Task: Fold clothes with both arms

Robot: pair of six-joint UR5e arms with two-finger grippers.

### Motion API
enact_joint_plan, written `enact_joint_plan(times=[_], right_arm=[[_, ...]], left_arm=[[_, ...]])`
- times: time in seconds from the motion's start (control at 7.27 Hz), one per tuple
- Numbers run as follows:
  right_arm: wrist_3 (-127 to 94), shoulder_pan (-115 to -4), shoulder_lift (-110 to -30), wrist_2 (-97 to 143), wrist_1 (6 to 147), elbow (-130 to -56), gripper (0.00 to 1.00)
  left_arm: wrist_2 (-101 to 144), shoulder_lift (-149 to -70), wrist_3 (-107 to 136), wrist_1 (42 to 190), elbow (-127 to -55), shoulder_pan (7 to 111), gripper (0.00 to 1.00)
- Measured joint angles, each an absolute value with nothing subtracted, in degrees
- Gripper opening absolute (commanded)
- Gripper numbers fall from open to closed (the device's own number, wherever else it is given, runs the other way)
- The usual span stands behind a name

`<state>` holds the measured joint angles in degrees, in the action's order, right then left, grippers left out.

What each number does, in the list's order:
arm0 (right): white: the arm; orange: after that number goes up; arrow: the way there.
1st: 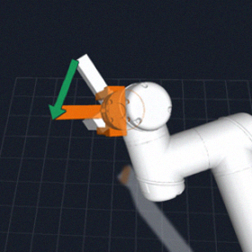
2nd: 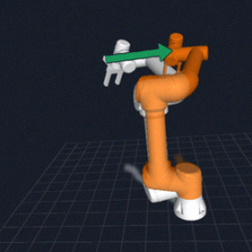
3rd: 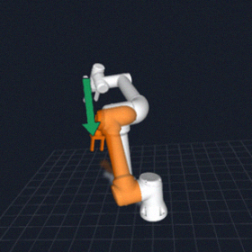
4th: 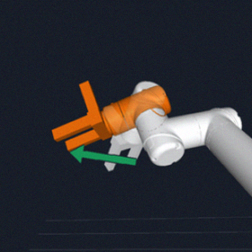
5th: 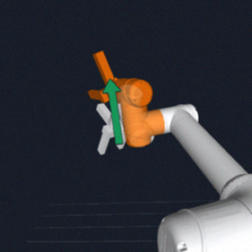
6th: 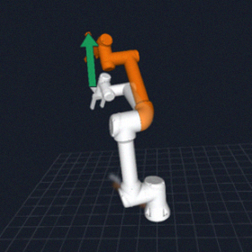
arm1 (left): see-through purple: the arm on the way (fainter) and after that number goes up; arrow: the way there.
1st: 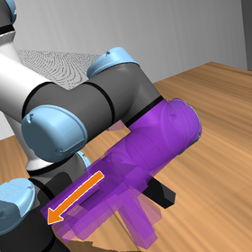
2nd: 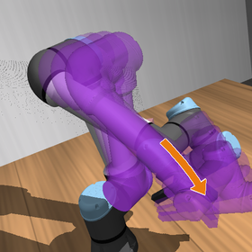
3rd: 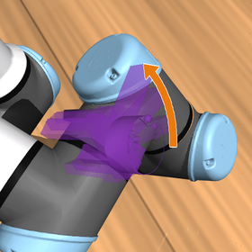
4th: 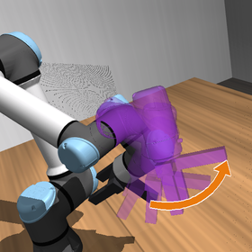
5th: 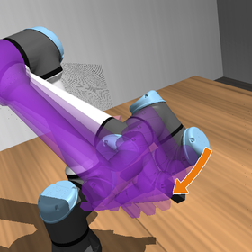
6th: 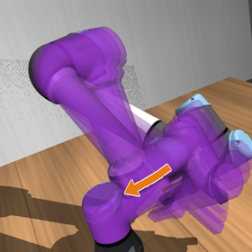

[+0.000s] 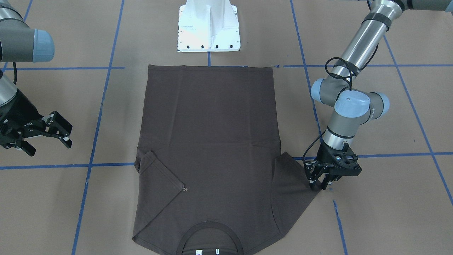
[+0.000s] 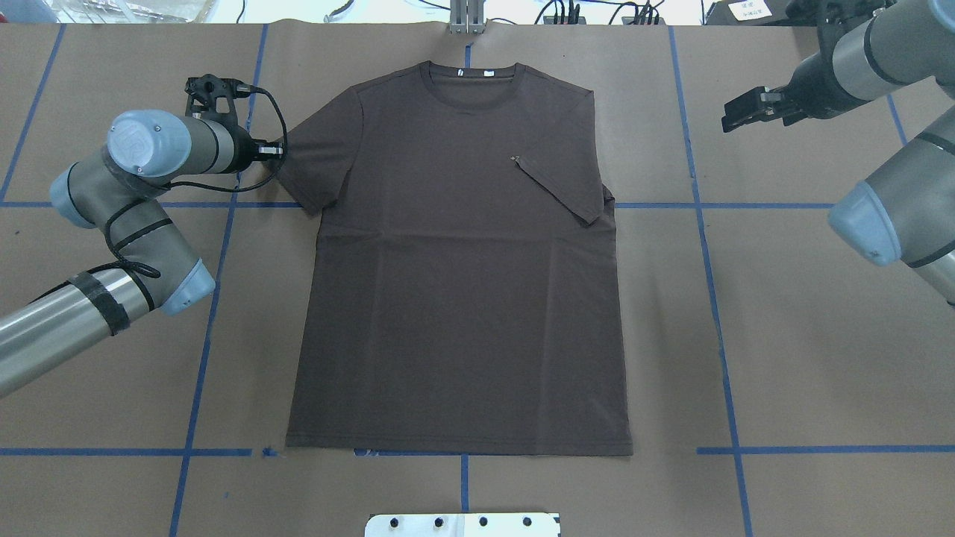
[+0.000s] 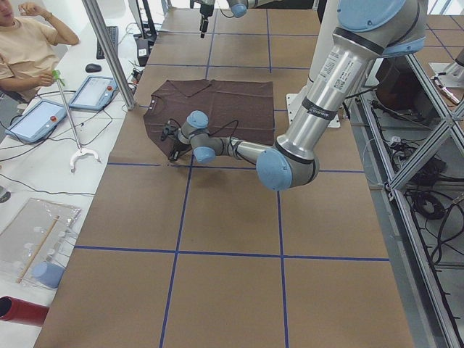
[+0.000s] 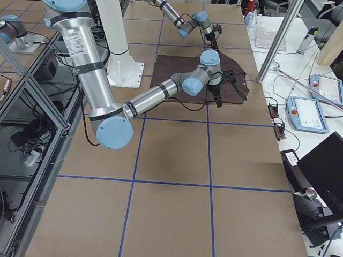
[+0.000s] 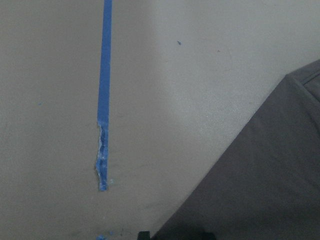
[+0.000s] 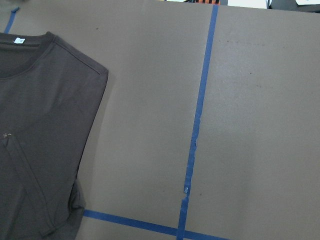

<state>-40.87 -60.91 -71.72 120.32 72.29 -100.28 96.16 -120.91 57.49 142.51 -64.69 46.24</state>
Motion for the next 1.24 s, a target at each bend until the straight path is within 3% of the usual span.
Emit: enact_joint_plan(times=[0.14, 0.83, 1.24], right_arm=[[-40.87, -60.91, -71.72, 120.32, 72.29, -100.28, 1.0], [-40.87, -60.91, -71.72, 120.32, 72.29, -100.28, 1.0], [-40.95, -60.91, -71.7, 120.32, 72.26, -100.28, 1.0]], left_arm=[[96.17, -120.98, 57.73, 142.56, -64.69, 46.24, 0.0], [96.39, -121.77, 58.17, 140.05, -67.42, 46.13, 0.0], [96.63, -127.87, 64.3, 122.52, -75.15, 44.82, 0.0]])
